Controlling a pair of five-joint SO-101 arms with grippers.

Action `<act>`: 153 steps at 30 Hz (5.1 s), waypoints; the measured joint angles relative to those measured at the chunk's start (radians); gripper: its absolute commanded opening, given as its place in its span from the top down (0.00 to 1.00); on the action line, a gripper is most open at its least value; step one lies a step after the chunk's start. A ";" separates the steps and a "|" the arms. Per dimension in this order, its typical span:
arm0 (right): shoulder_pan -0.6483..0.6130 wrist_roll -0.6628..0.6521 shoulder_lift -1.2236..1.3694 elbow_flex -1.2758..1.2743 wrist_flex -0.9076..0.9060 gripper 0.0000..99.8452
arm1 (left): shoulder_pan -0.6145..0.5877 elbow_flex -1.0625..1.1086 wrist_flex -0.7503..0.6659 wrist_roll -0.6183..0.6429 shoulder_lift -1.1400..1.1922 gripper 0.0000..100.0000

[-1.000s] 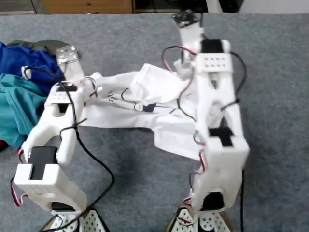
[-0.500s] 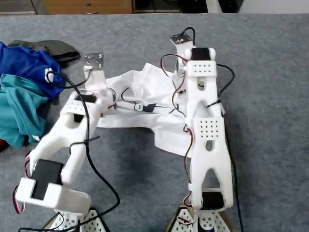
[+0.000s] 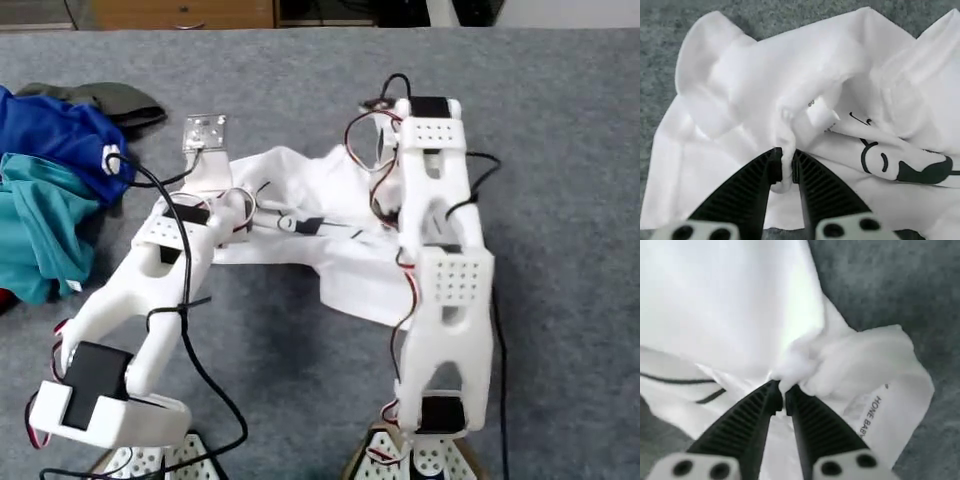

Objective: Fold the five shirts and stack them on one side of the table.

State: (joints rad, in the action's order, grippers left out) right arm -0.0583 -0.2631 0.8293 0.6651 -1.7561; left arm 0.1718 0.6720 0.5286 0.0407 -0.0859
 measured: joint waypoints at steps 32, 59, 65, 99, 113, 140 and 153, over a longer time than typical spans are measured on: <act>-0.112 0.028 -0.025 0.153 0.298 0.80 | 0.018 0.021 0.000 -0.017 -0.003 0.98; -0.201 0.097 0.446 0.773 0.068 0.80 | 0.018 0.021 0.000 -0.023 -0.003 0.98; -0.170 0.107 0.446 0.724 0.158 0.80 | 0.018 0.021 0.000 -0.023 -0.003 0.98; -0.153 0.069 0.430 0.740 0.233 0.80 | 0.018 0.021 0.000 -0.029 -0.003 0.98; -0.098 0.040 0.425 0.825 0.104 0.80 | 0.018 0.025 -0.026 -0.029 -0.003 0.98; -0.104 0.017 0.411 0.620 0.222 0.80 | 0.000 0.031 -0.034 -0.032 -0.003 0.98; -0.109 -0.021 0.413 0.790 0.132 0.80 | 0.000 0.031 -0.034 -0.052 -0.003 0.98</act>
State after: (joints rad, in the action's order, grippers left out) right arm -0.1672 -0.2846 1.2421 1.4553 -1.6241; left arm 0.1718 0.7027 0.4948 -0.0115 -0.0890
